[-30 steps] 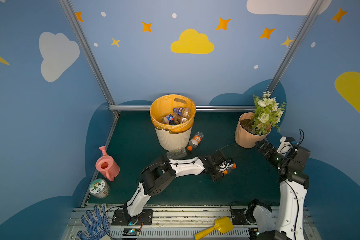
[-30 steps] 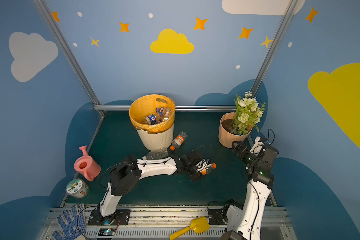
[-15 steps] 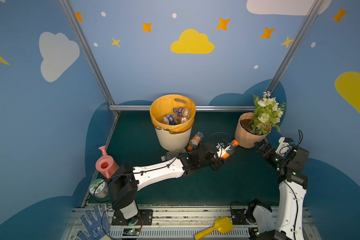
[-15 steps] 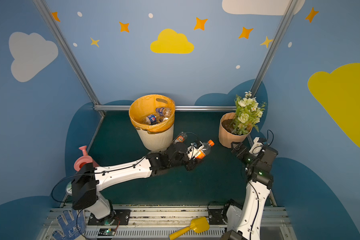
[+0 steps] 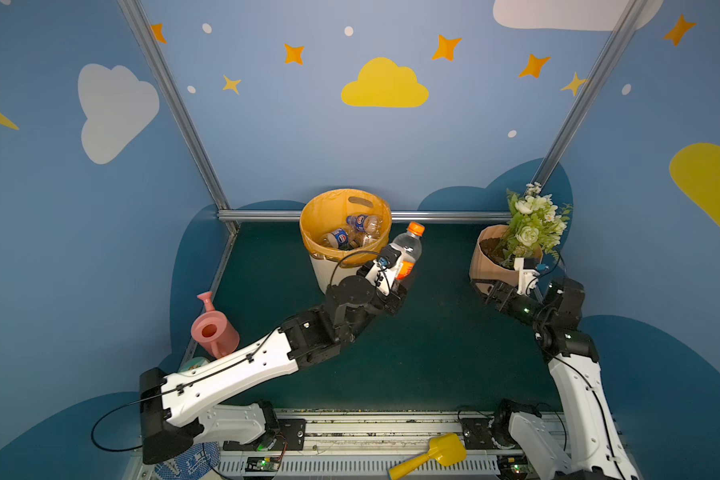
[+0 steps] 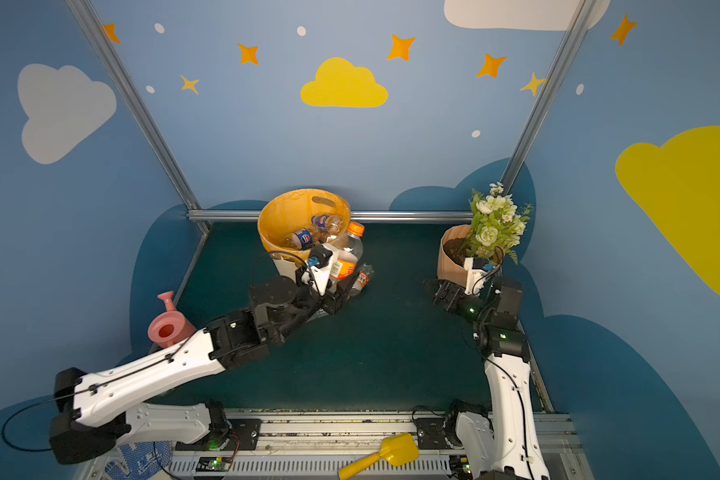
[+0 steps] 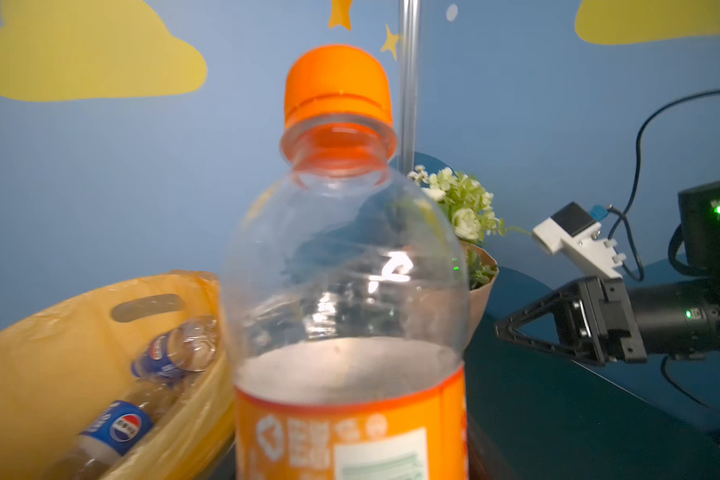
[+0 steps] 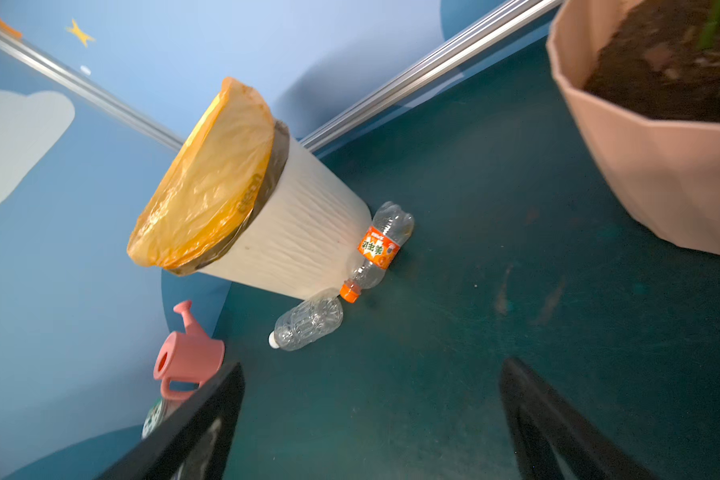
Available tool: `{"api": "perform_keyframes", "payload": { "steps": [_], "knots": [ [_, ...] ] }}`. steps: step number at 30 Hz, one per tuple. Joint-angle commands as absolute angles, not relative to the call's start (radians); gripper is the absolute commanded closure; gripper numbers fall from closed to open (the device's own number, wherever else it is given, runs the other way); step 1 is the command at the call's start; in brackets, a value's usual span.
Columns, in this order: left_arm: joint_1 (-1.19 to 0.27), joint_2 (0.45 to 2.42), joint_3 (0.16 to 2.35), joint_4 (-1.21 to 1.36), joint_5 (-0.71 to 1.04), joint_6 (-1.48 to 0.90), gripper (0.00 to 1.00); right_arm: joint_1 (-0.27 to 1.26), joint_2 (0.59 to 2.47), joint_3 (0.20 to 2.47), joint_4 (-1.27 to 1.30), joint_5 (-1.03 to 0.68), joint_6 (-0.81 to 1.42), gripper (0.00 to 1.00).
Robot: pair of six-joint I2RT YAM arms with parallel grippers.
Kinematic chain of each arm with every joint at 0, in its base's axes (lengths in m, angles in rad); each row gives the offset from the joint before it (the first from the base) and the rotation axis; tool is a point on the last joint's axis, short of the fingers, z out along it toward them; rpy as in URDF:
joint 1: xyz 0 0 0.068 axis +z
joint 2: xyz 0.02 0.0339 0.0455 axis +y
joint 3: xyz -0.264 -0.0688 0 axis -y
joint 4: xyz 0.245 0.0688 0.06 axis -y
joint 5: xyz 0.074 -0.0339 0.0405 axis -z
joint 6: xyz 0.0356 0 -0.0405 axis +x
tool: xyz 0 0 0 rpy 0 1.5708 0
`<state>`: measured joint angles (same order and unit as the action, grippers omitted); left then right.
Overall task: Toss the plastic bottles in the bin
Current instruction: 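Lift the orange-cap bottle with the left gripper up over the bin, then open the left gripper over the bin to drop the orange-cap bottle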
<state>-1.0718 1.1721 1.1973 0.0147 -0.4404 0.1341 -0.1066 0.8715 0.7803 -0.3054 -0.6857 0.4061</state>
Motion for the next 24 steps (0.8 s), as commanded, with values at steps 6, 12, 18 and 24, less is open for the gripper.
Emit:
{"api": "perform_keyframes", "payload": {
  "steps": [6, 12, 18, 24],
  "knots": [
    [-0.959, 1.065, 1.224, 0.109, -0.475, 0.321, 0.54, 0.044, 0.932, 0.865, -0.292, -0.550, 0.328, 0.07],
    [-0.588, 1.305, 1.449, -0.171, -0.135, -0.022, 0.54, 0.062, 0.914, 0.871, -0.322, -0.517, 0.316, 0.06],
    [-0.528, 1.548, 1.753, -0.555, -0.117, -0.101, 0.06, 0.063, 0.908, 0.897, -0.358, -0.511, 0.305, 0.06],
    [-0.587, 1.293, 1.605, -0.290, -0.176, -0.008, 0.00, 0.064, 0.916, 0.902, -0.371, -0.497, 0.302, 0.06]
  ]
}}
